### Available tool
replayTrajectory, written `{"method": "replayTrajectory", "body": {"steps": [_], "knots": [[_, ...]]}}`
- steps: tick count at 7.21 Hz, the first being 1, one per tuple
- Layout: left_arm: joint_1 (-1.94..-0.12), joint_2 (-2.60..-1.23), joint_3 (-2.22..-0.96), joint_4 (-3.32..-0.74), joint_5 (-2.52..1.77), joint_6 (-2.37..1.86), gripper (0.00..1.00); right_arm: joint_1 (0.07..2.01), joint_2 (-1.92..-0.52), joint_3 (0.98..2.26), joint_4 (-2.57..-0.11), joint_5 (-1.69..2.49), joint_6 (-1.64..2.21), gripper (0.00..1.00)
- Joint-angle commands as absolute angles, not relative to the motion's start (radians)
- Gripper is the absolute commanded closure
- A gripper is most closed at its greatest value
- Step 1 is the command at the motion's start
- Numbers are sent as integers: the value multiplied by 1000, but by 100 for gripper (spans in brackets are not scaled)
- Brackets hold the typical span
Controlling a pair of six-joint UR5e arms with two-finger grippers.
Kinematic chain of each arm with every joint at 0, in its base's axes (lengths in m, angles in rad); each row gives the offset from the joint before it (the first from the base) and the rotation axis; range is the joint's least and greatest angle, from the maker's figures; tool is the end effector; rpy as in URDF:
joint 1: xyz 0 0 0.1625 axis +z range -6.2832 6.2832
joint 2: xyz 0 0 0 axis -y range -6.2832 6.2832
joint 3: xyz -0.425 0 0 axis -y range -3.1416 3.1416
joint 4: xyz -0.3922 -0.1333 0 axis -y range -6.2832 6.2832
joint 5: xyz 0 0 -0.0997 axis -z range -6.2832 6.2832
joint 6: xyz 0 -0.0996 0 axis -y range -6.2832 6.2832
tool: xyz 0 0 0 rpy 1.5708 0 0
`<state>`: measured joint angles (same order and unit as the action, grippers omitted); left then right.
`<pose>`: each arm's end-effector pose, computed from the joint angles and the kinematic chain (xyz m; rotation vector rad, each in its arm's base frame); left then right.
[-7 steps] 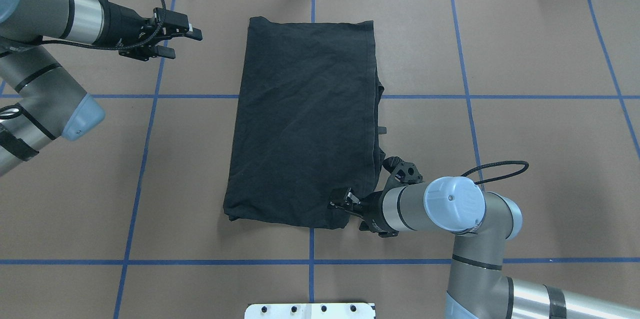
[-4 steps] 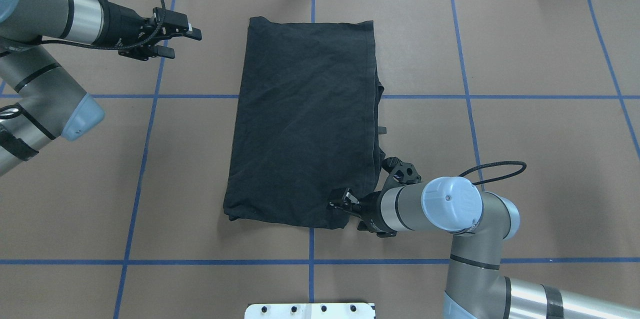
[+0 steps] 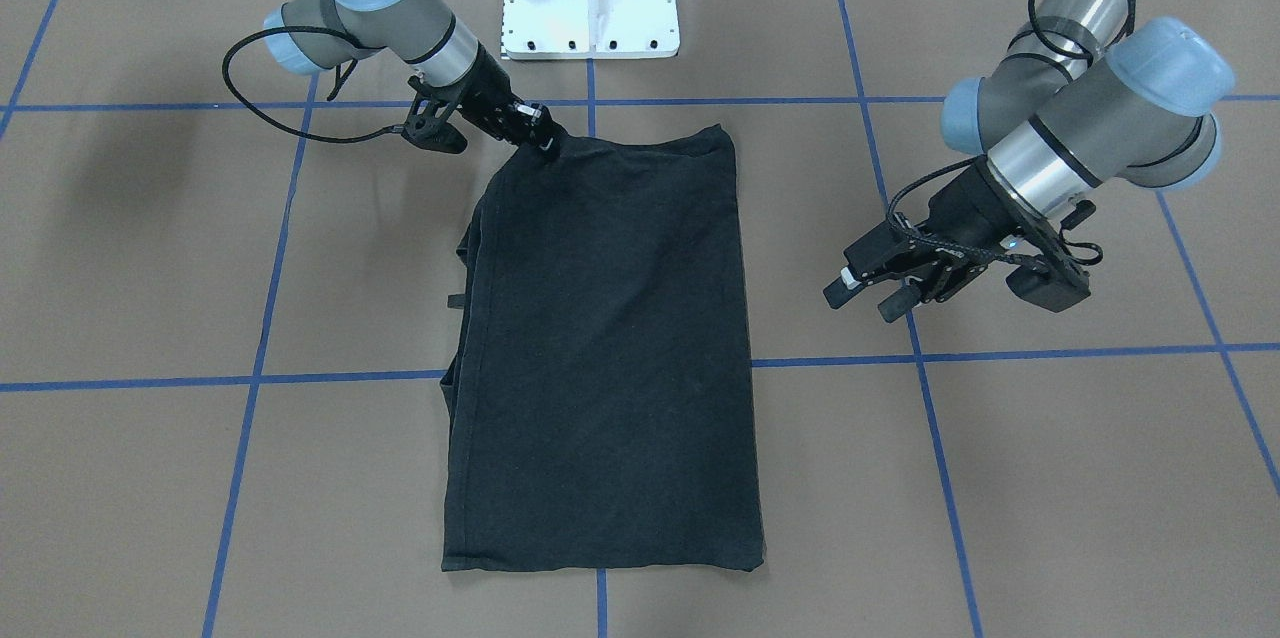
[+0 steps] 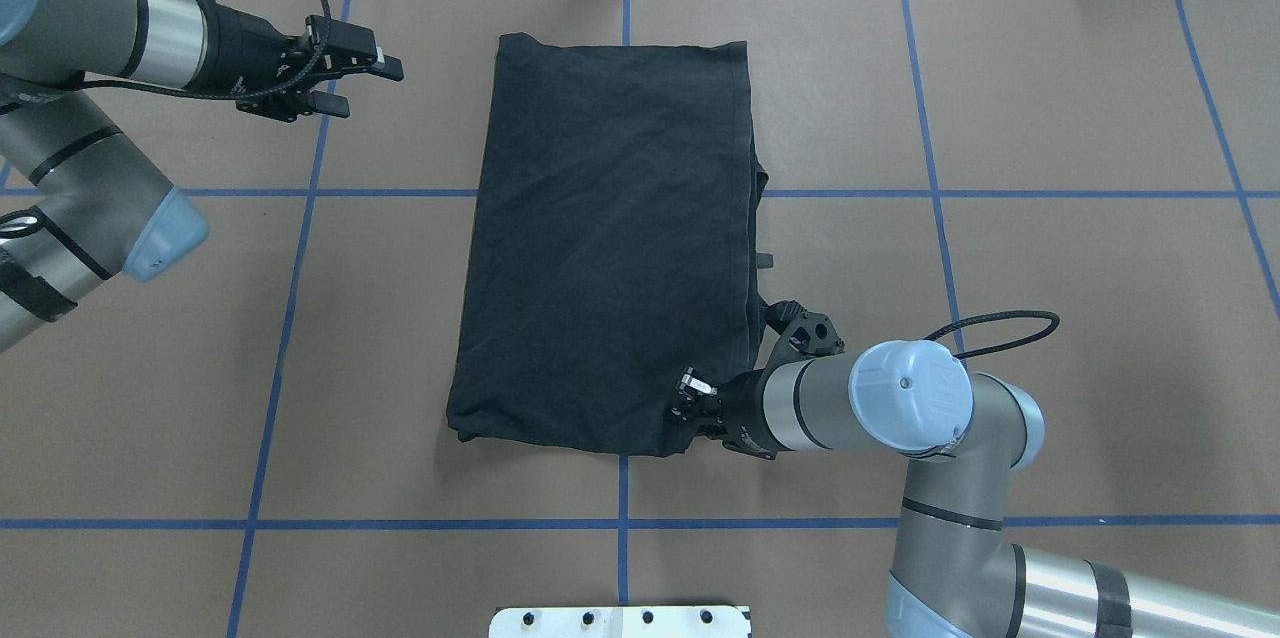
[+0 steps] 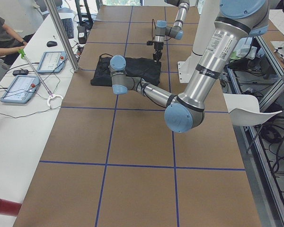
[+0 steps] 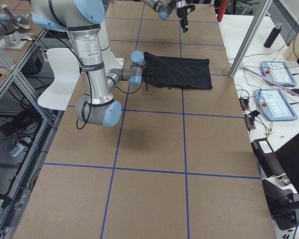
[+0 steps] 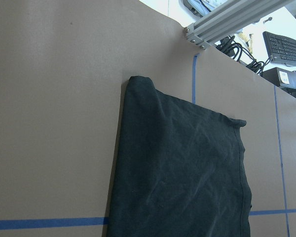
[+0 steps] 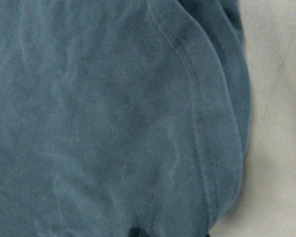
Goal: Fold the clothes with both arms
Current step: 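Move the left gripper to the shirt's other near corner and grasp it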
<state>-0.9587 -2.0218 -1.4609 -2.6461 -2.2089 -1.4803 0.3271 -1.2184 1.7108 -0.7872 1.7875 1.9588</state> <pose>0.3125 -0.5739 0.3276 0.2263 1.4344 -0.2593 -0.5458 -0.3033 0.3088 -0.2274 -1.2776 0.4752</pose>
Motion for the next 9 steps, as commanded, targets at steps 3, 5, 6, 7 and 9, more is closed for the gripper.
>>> {"method": "replayTrajectory", "body": {"steps": [3, 5, 6, 7, 9], "knots": [[-950, -2026, -1471, -2645, -2210, -1533, 0, 336, -1220, 1717, -787, 1793, 1957, 100], [-812, -1946, -1590, -2645, -2191, -1637, 0, 339, -1227, 1738, -787, 1795, 1956, 100], [-766, -1871, -1659, -2645, -2191, -1643, 0, 342, -1229, 1744, -787, 1795, 1956, 100], [-718, -1830, -1690, -2642, -2192, -1661, 0, 348, -1229, 1750, -787, 1805, 1956, 100], [-623, -1821, -1681, -2635, -2189, -1703, 0, 362, -1229, 1750, -779, 1821, 1954, 100]]}}
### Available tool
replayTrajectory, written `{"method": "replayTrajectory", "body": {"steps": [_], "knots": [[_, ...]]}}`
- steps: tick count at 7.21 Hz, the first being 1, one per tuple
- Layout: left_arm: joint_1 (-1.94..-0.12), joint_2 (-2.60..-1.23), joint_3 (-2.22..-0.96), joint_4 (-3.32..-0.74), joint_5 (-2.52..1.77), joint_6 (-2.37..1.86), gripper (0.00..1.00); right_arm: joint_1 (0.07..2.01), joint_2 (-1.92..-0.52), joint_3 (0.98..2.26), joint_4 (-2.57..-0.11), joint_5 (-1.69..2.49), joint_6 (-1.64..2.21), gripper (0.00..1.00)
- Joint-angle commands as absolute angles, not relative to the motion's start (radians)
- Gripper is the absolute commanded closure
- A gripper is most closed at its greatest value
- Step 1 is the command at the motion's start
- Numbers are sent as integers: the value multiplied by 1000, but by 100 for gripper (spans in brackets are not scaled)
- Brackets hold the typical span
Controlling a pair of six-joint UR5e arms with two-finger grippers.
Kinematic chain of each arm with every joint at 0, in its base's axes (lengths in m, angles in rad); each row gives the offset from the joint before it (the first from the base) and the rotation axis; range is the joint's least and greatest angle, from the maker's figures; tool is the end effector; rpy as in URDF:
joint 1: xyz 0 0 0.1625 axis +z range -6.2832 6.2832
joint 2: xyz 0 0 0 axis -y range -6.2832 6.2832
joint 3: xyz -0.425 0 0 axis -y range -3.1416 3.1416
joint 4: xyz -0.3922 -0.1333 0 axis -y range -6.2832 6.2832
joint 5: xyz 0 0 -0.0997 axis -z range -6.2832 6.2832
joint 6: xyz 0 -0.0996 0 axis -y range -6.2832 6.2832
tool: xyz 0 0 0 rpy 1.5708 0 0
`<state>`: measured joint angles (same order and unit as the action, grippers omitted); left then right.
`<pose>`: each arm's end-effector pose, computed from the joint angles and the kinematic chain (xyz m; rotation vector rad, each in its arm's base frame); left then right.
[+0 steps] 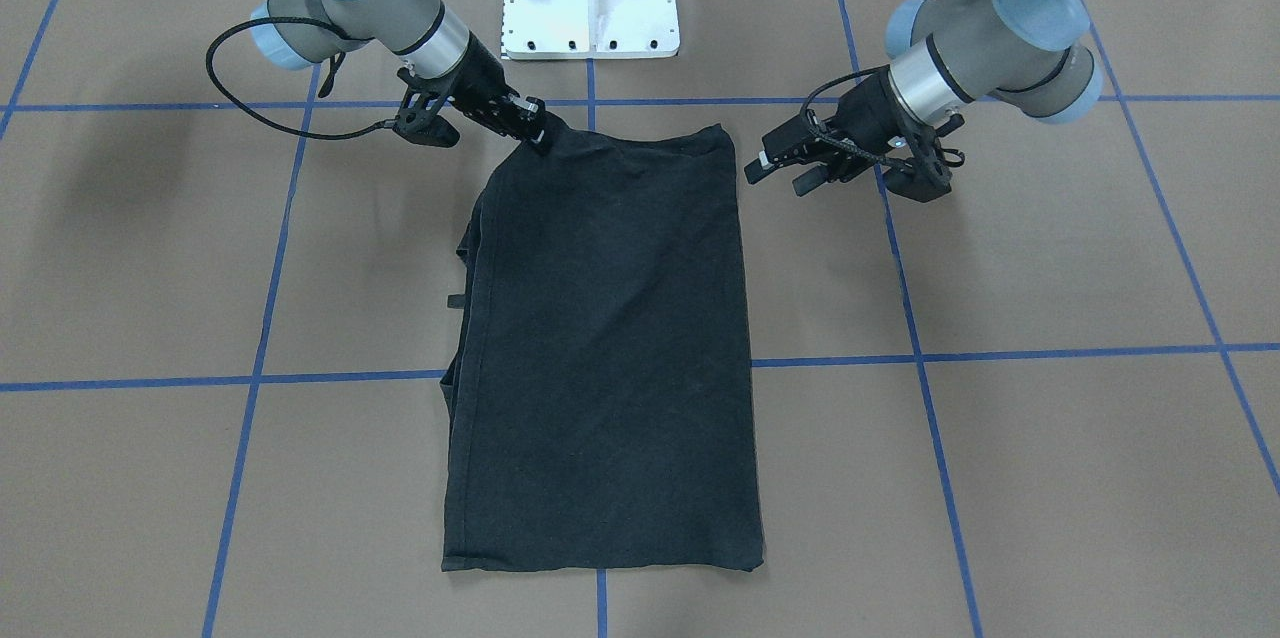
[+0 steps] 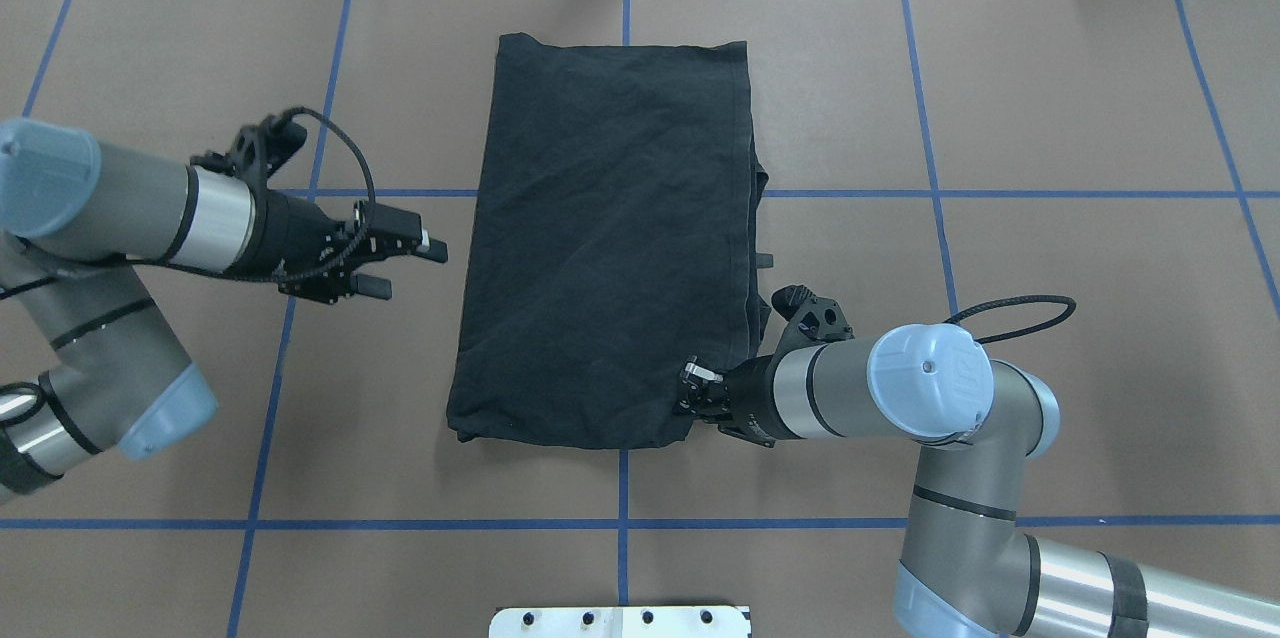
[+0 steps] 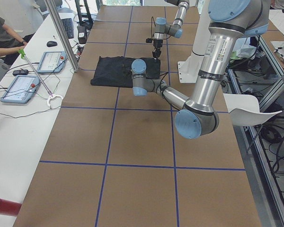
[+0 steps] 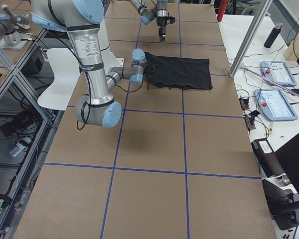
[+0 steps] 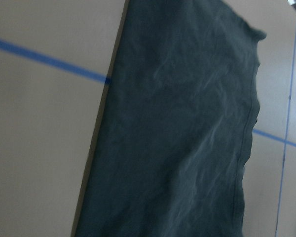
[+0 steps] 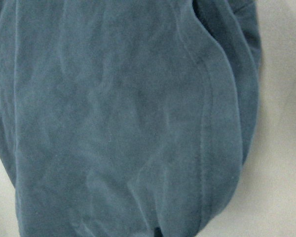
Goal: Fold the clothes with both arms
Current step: 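Move the left gripper to the shirt's other near corner and grasp it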
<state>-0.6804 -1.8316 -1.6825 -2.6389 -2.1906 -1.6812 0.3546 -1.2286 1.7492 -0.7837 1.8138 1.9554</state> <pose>0.3942 -0.4161 0.3421 -0.0952 1.4649 -0.1977 -0.5267 -0.3116 0.2967 -0.2290 -1.3105 0.4698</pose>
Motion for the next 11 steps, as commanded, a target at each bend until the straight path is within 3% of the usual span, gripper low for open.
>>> {"method": "replayTrajectory", "body": {"steps": [1, 8, 11], "knots": [[-589, -1828, -1662, -2635, -2145, -1703, 0, 367, -1236, 1750, -755, 1824, 1954, 100], [-469, -1829, -1635, -2635, -2095, -1704, 6, 388, -1250, 1749, -739, 1848, 1953, 100], [-459, -1830, -1626, -2635, -2094, -1704, 22, 390, -1252, 1749, -739, 1850, 1953, 100]]}}
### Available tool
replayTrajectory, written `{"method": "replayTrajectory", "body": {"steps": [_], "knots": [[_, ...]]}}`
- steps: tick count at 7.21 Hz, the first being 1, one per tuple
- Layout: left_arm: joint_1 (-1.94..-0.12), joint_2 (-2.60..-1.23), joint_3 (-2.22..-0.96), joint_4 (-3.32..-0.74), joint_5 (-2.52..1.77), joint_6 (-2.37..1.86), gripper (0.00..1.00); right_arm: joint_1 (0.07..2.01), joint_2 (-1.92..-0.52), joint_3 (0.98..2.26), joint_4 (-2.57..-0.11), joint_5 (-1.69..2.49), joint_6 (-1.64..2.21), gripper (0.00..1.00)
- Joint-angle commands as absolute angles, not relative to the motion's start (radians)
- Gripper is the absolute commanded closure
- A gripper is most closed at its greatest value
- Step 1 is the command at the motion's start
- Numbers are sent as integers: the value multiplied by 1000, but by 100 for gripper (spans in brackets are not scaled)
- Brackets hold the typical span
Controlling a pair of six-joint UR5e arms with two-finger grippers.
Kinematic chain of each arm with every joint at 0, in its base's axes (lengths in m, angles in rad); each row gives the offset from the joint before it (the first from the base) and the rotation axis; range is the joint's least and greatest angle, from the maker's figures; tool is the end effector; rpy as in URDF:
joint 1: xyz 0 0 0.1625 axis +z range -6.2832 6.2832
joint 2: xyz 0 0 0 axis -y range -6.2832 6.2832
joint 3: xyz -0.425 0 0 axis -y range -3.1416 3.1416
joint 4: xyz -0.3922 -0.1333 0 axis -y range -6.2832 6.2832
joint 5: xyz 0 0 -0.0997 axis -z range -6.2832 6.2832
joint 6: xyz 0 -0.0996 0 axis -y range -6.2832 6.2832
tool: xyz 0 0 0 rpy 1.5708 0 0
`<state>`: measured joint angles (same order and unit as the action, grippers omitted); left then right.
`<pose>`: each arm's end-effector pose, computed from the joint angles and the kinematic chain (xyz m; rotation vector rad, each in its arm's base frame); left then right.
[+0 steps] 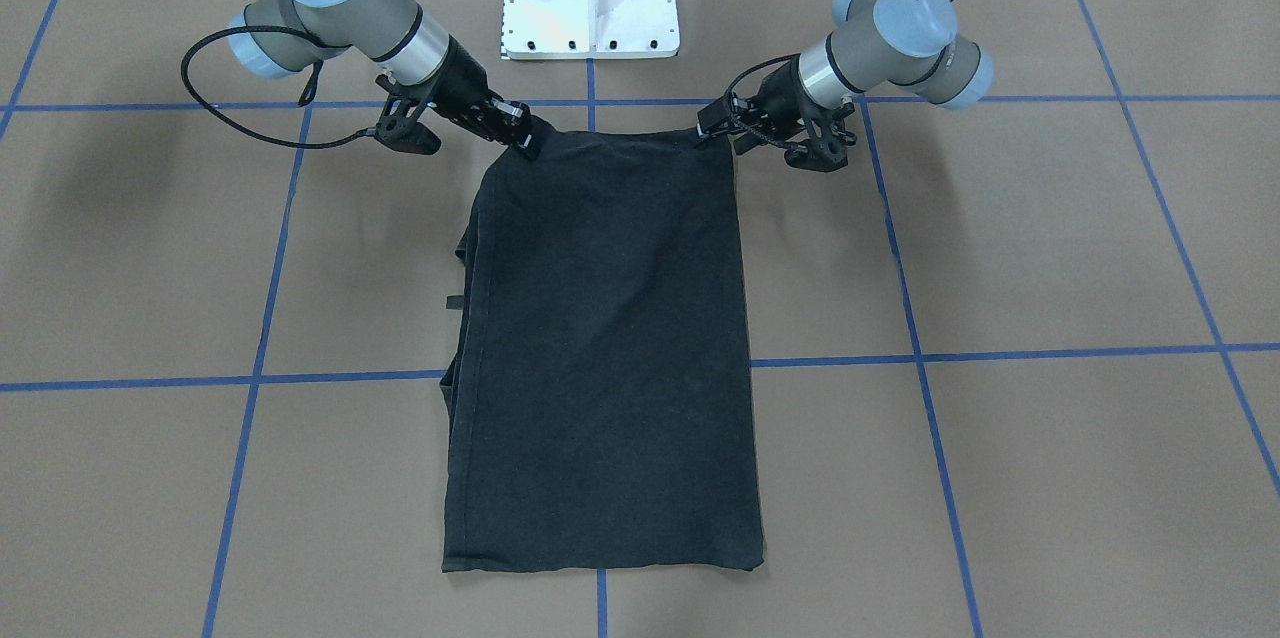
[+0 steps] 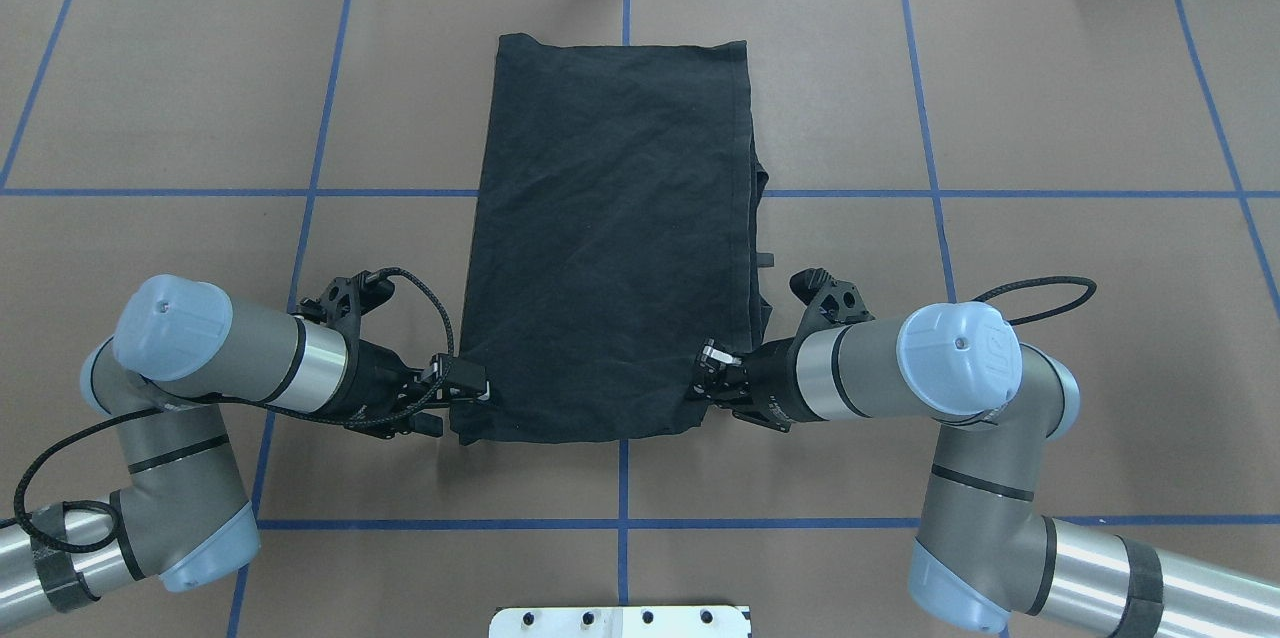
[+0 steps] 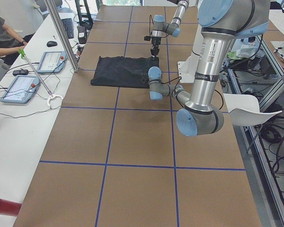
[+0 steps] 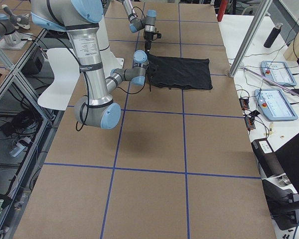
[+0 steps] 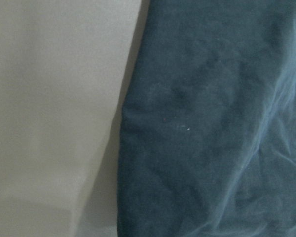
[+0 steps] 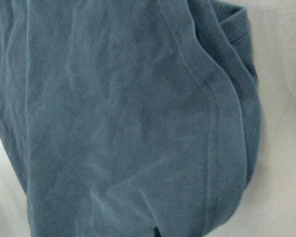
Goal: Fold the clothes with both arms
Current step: 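Move the left gripper to the shirt's other near corner and grasp it, then lift the near edge with both grippers and fold it away from the robot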
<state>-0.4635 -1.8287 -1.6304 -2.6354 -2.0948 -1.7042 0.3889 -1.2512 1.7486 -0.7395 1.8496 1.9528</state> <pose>0.4854 -0.3359 0.3692 -0.2084 1.3935 -0.1329 -0.5105 -0.3236 0.3050 -0.2341 -1.3328 0.4663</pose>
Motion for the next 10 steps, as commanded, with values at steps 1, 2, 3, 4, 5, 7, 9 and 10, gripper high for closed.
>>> {"method": "replayTrajectory", "body": {"steps": [1, 2, 3, 4, 5, 7, 9, 10], "knots": [[-457, -1833, -1623, -2635, -2095, -1704, 30, 390, -1252, 1749, -739, 1853, 1953, 100], [-454, -1836, -1623, -2635, -2095, -1704, 44, 391, -1252, 1749, -739, 1853, 1953, 100], [-454, -1836, -1624, -2635, -2095, -1704, 65, 391, -1253, 1749, -739, 1853, 1951, 100], [-454, -1836, -1632, -2637, -2097, -1704, 83, 391, -1258, 1749, -739, 1853, 1951, 100], [-457, -1835, -1640, -2637, -2097, -1704, 100, 393, -1259, 1749, -736, 1856, 1950, 100], [-465, -1821, -1708, -2635, -2100, -1768, 100, 399, -1264, 1750, -733, 1899, 1947, 100], [-454, -1824, -1756, -2634, -2108, -1790, 100, 396, -1368, 1759, -598, 1966, 1945, 100], [-453, -1825, -1758, -2635, -2108, -1790, 100, 396, -1408, 1764, -556, 2012, 1945, 100]]}}
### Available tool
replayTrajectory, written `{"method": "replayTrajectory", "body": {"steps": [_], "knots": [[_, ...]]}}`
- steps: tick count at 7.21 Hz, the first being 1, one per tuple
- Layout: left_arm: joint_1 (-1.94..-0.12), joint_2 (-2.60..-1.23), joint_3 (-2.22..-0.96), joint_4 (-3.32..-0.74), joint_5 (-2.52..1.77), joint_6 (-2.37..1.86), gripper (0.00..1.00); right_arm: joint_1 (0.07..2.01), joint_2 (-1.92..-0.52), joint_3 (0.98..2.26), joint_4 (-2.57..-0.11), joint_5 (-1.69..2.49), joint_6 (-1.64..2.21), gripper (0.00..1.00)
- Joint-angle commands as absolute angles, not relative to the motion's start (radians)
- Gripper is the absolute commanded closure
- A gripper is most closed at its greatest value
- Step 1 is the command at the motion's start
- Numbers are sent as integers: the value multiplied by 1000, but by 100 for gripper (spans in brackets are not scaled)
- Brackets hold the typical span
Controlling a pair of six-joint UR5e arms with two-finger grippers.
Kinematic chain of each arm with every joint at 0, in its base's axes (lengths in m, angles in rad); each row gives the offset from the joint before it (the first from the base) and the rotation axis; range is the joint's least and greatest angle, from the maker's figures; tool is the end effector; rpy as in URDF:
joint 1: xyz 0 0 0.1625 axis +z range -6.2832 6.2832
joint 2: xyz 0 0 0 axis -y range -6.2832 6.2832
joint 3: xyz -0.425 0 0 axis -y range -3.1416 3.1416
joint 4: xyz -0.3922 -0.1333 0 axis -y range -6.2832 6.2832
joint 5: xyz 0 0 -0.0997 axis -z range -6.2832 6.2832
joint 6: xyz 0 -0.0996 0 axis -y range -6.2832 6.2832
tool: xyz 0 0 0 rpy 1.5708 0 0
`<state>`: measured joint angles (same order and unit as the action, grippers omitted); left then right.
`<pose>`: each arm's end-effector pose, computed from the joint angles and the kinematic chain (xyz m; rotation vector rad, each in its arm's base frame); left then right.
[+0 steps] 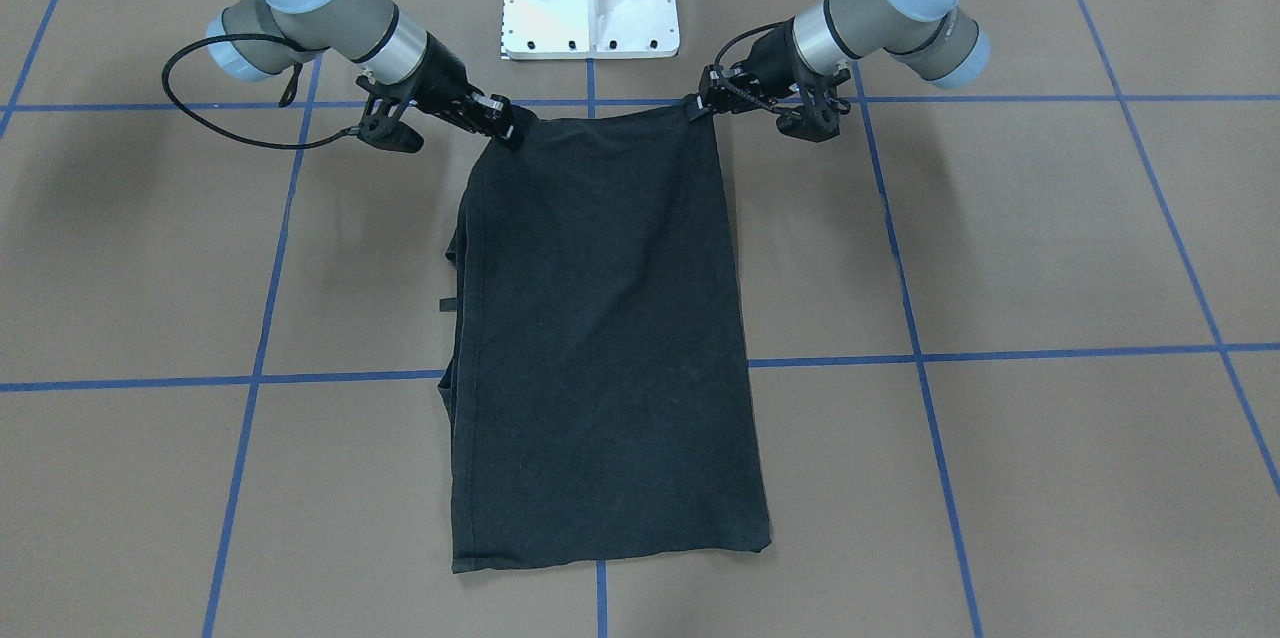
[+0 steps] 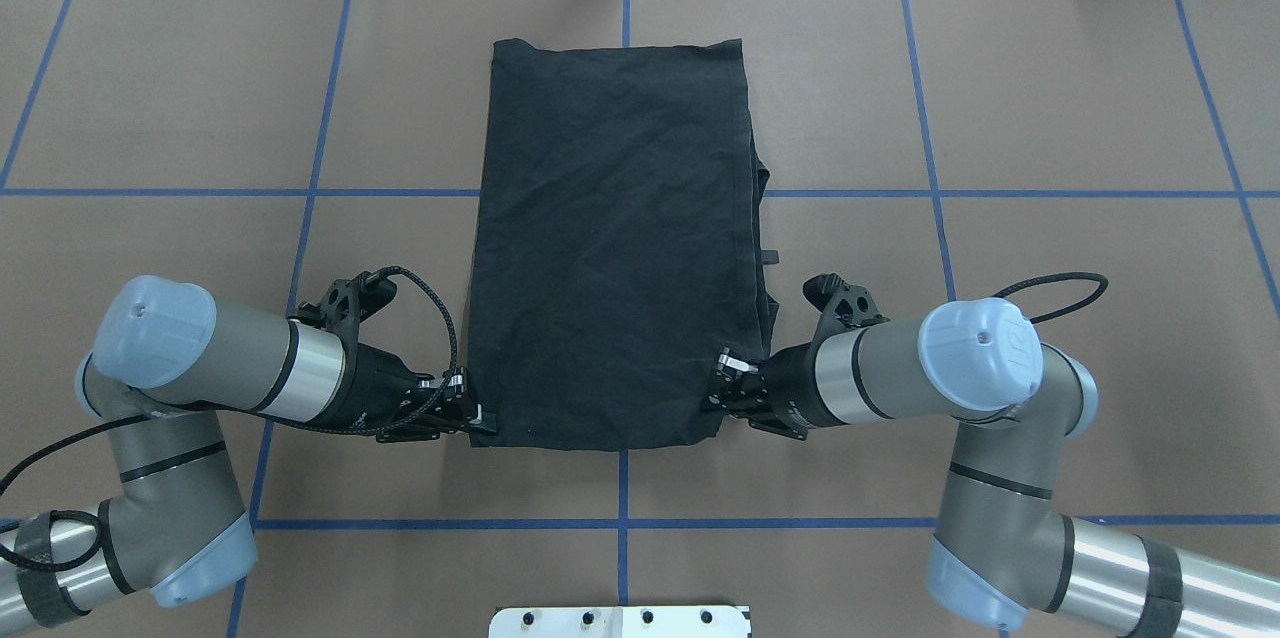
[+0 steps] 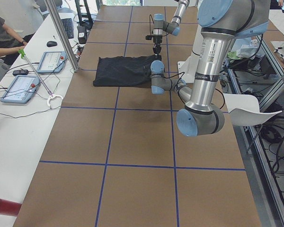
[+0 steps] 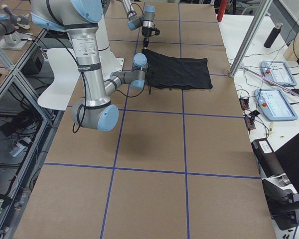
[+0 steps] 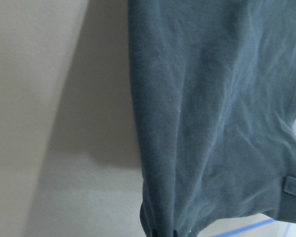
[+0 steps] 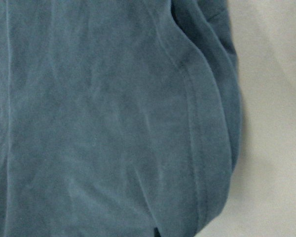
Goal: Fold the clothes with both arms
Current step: 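Lift the near edge with both grippers and fold it away from the robot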
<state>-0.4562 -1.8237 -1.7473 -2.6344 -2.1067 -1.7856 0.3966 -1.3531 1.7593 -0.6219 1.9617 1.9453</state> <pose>0.4629 -0.3190 0.3180 -0.2514 1.4844 -0.1395 -0.4828 -0.3056 0.3448 -0.3153 -1.3454 0.3810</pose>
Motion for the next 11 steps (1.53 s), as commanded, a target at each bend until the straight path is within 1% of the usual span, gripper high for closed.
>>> {"method": "replayTrajectory", "body": {"steps": [1, 5, 7, 9, 10, 11], "knots": [[-427, -1825, -1762, -2635, -2109, -1790, 100, 388, -1410, 1767, -554, 2057, 1947, 100], [-380, -1827, -1779, -2635, -2109, -1793, 100, 364, -1393, 1792, -552, 2071, 1954, 100], [-399, -1824, -1807, -2642, -2114, -1792, 100, 443, -1362, 1796, -552, 2074, 1947, 100], [-504, -1856, -1809, -2642, -2112, -1789, 100, 530, -1332, 1772, -555, 2066, 1945, 100], [-573, -1902, -1778, -2632, -2112, -1787, 100, 581, -1284, 1719, -557, 2068, 1947, 100], [-630, -1948, -1716, -2632, -2111, -1784, 100, 618, -1251, 1665, -557, 2068, 1947, 100]]}}
